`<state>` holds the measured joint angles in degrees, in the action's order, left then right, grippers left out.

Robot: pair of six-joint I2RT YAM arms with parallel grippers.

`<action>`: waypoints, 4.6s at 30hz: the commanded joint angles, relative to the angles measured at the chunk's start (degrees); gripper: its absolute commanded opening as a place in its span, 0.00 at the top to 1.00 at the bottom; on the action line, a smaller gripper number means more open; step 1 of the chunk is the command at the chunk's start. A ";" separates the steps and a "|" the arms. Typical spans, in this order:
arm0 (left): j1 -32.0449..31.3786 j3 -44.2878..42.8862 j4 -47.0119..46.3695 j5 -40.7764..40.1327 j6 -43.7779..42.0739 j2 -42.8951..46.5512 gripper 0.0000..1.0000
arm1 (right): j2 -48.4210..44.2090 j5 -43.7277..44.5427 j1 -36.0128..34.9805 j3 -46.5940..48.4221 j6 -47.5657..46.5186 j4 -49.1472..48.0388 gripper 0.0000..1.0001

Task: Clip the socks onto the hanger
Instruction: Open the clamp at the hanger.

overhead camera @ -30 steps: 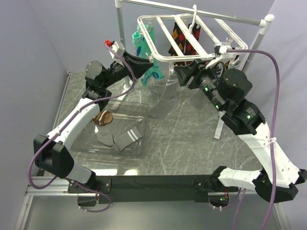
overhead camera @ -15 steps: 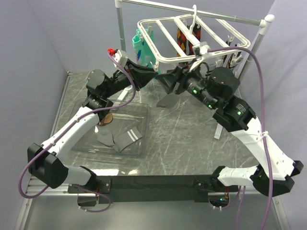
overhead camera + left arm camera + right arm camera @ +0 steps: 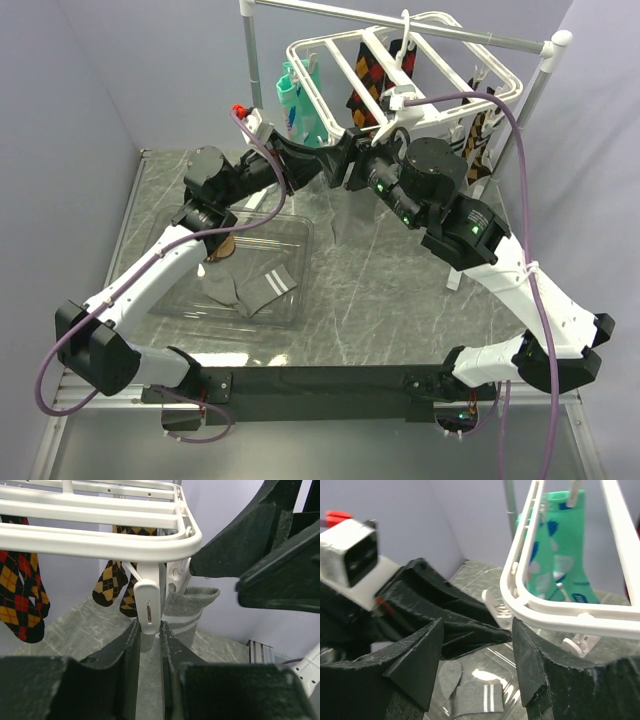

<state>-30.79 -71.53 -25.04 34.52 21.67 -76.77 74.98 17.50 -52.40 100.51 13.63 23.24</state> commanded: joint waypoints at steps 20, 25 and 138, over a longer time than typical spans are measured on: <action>-1.03 -0.37 0.52 1.86 -1.19 2.86 0.84 | 4.29 9.93 -1.04 1.71 -2.47 -4.96 0.36; -1.03 -0.19 0.60 1.95 -1.37 3.12 0.84 | 4.47 11.07 -1.04 0.22 -2.03 -8.21 0.37; -6.39 11.59 -16.53 -17.92 3.64 2.86 0.79 | 1.48 10.37 2.39 -11.21 4.22 -23.69 0.44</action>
<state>-36.84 -60.55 -39.16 15.62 25.15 -75.35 75.85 27.90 -50.33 85.73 19.62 0.67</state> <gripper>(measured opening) 0.234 0.559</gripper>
